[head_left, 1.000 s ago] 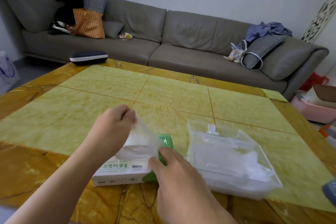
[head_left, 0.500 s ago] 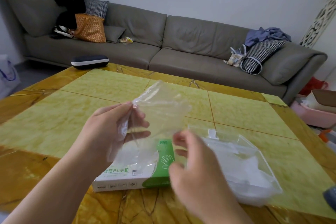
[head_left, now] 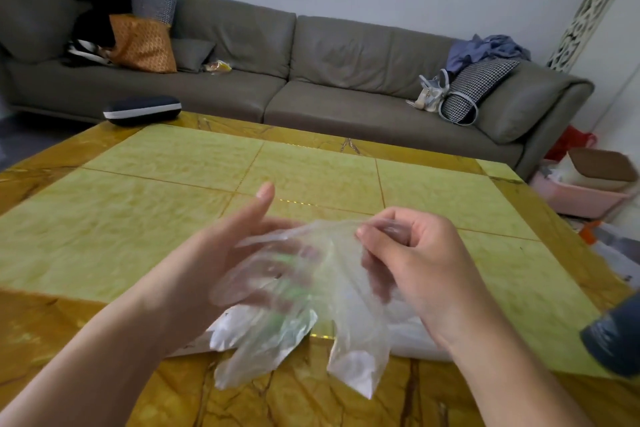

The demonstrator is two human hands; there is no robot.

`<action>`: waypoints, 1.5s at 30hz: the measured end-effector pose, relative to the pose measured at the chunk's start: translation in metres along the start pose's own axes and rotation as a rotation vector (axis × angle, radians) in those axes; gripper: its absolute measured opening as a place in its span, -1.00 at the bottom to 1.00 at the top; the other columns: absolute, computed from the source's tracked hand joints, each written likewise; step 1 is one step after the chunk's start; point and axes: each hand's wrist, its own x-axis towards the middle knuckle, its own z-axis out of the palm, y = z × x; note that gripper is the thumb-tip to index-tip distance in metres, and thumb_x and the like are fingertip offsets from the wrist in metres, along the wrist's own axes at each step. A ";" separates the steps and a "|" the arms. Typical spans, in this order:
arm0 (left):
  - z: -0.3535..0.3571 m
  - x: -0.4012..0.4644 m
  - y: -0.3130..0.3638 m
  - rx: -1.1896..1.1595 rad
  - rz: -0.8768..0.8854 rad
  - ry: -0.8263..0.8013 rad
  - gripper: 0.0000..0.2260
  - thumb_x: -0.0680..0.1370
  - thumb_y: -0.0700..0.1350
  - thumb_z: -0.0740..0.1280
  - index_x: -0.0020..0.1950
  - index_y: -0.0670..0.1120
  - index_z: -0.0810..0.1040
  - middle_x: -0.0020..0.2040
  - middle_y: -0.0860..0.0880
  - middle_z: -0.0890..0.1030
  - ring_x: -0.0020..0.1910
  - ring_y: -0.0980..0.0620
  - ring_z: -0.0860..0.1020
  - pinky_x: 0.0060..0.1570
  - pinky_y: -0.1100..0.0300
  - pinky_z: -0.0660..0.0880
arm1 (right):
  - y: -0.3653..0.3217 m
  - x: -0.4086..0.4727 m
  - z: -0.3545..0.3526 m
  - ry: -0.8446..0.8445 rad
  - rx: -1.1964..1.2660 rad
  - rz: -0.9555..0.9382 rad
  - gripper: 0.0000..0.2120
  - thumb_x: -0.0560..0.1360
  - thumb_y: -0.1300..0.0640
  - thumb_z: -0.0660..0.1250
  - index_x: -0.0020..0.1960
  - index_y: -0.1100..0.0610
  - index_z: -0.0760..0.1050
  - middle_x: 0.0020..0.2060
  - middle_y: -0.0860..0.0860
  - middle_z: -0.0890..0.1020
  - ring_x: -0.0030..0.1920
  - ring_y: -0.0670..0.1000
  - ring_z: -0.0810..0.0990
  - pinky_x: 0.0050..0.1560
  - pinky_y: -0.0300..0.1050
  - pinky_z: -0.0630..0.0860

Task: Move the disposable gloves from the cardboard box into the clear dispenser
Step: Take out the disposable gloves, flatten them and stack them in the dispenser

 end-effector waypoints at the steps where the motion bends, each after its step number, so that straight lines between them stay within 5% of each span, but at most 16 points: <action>1: -0.004 0.001 -0.001 0.101 0.025 -0.036 -0.51 0.53 0.30 0.36 0.21 -0.04 0.70 0.14 -0.07 0.73 0.09 -0.11 0.71 -0.05 0.02 0.69 | 0.002 0.001 -0.003 -0.001 -0.016 0.008 -0.83 0.63 0.24 0.39 -0.14 0.25 0.60 -0.41 0.14 0.62 -0.51 0.10 0.50 -0.48 -0.10 0.44; 5: -0.003 0.009 -0.009 0.249 0.123 0.118 -0.83 0.55 -0.05 0.48 0.03 -0.14 0.74 -0.01 -0.16 0.74 -0.07 -0.14 0.73 -0.11 0.05 0.69 | 0.009 0.003 -0.009 -0.019 -0.078 0.049 -0.80 0.65 0.18 0.36 -0.13 0.21 0.61 -0.43 0.08 0.59 -0.55 0.04 0.42 -0.58 -0.24 0.30; 11: -0.006 0.021 -0.016 -0.156 0.102 0.355 -0.78 0.64 -0.11 0.34 0.07 -0.25 0.68 -0.16 -0.22 0.67 -0.29 -0.10 0.64 -0.35 0.11 0.64 | 0.013 0.006 -0.015 0.044 -0.117 0.014 -0.82 0.65 0.15 0.36 -0.11 0.13 0.64 -0.44 0.01 0.59 -0.55 -0.04 0.41 -0.59 -0.29 0.28; 14: -0.010 0.021 -0.014 -0.407 0.028 0.255 -0.66 0.53 0.11 0.40 0.09 -0.16 0.62 -0.16 -0.13 0.64 -0.33 -0.04 0.63 -0.33 0.16 0.64 | 0.016 0.008 -0.019 0.122 -0.068 -0.004 -0.78 0.66 0.12 0.35 -0.12 0.17 0.63 -0.43 0.12 0.55 -0.52 0.01 0.41 -0.58 -0.25 0.28; 17: -0.012 0.019 -0.018 -0.465 0.011 -0.011 -0.32 0.33 0.34 0.57 0.16 -0.20 0.68 -0.13 -0.12 0.62 -0.28 -0.05 0.63 -0.30 0.11 0.65 | 0.018 0.013 -0.021 0.265 0.107 0.009 -0.81 0.67 0.13 0.35 -0.08 0.17 0.64 -0.45 0.06 0.50 -0.50 0.01 0.35 -0.56 -0.25 0.22; 19: -0.008 0.018 -0.023 -0.375 -0.009 -0.061 -0.26 0.17 0.39 0.63 0.02 -0.19 0.71 -0.25 -0.12 0.54 -0.36 -0.06 0.55 -0.38 0.11 0.56 | 0.018 0.014 -0.022 0.327 0.240 0.046 -0.84 0.68 0.15 0.35 -0.02 0.17 0.65 -0.43 0.03 0.49 -0.48 -0.01 0.34 -0.55 -0.25 0.20; 22: 0.004 0.017 -0.026 -0.010 -0.182 -0.015 -0.29 0.18 0.50 0.50 -0.26 -0.18 0.58 -0.42 -0.14 0.42 -0.45 -0.11 0.47 -0.39 0.12 0.41 | 0.020 0.014 -0.023 0.390 0.259 0.045 -0.86 0.67 0.13 0.35 -0.01 0.15 0.65 -0.40 -0.02 0.53 -0.47 -0.04 0.39 -0.52 -0.22 0.25; 25: 0.026 0.010 -0.026 0.173 -0.316 -0.182 -0.17 0.25 0.58 0.34 -0.16 -0.24 0.68 -0.21 -0.28 0.69 -0.28 -0.23 0.67 -0.31 0.10 0.51 | 0.021 0.011 -0.021 0.403 0.158 -0.024 -0.80 0.68 0.11 0.34 -0.07 0.16 0.61 -0.45 -0.04 0.52 -0.50 -0.06 0.40 -0.53 -0.20 0.30; 28: 0.055 0.006 -0.028 0.236 -0.179 -0.096 -0.38 0.47 0.40 0.41 0.08 -0.17 0.66 -0.05 -0.17 0.75 -0.11 -0.21 0.74 -0.20 -0.03 0.60 | 0.022 0.008 -0.013 0.357 0.078 -0.066 -0.73 0.69 0.09 0.32 -0.15 0.19 0.54 -0.50 -0.01 0.47 -0.54 -0.02 0.37 -0.52 -0.17 0.30; 32: 0.067 0.011 -0.033 0.249 -0.083 0.001 -0.89 0.60 -0.23 0.40 -0.01 -0.28 0.65 -0.14 -0.22 0.72 -0.23 -0.20 0.71 -0.32 0.01 0.56 | 0.021 0.010 -0.018 0.347 0.037 -0.063 -0.74 0.69 0.09 0.31 -0.14 0.16 0.54 -0.51 -0.06 0.47 -0.55 -0.06 0.37 -0.53 -0.21 0.32; 34: 0.061 0.011 -0.030 0.193 -0.080 0.010 -0.88 0.56 -0.37 0.34 -0.04 -0.28 0.68 -0.14 -0.27 0.71 -0.25 -0.20 0.68 -0.37 0.04 0.54 | 0.022 0.015 -0.032 0.403 0.041 -0.068 -0.74 0.69 0.09 0.32 -0.15 0.17 0.55 -0.50 -0.03 0.48 -0.54 -0.06 0.39 -0.52 -0.20 0.33; 40: 0.059 0.014 -0.026 0.142 0.038 0.128 -0.87 0.58 -0.38 0.34 -0.04 -0.26 0.69 -0.16 -0.28 0.70 -0.29 -0.15 0.64 -0.34 0.03 0.52 | 0.037 0.036 -0.070 0.452 0.102 -0.003 -0.82 0.69 0.18 0.31 -0.04 0.20 0.62 -0.42 0.01 0.53 -0.52 -0.06 0.36 -0.54 -0.20 0.29; 45: 0.067 0.010 -0.018 0.583 0.602 0.395 -0.92 0.52 -0.12 0.37 -0.06 0.04 0.65 -0.14 0.03 0.69 -0.17 0.06 0.63 -0.17 0.11 0.54 | 0.058 0.038 -0.082 0.234 -0.174 0.144 -0.77 0.66 0.17 0.32 -0.13 0.20 0.62 -0.48 0.04 0.58 -0.57 -0.05 0.45 -0.51 -0.19 0.37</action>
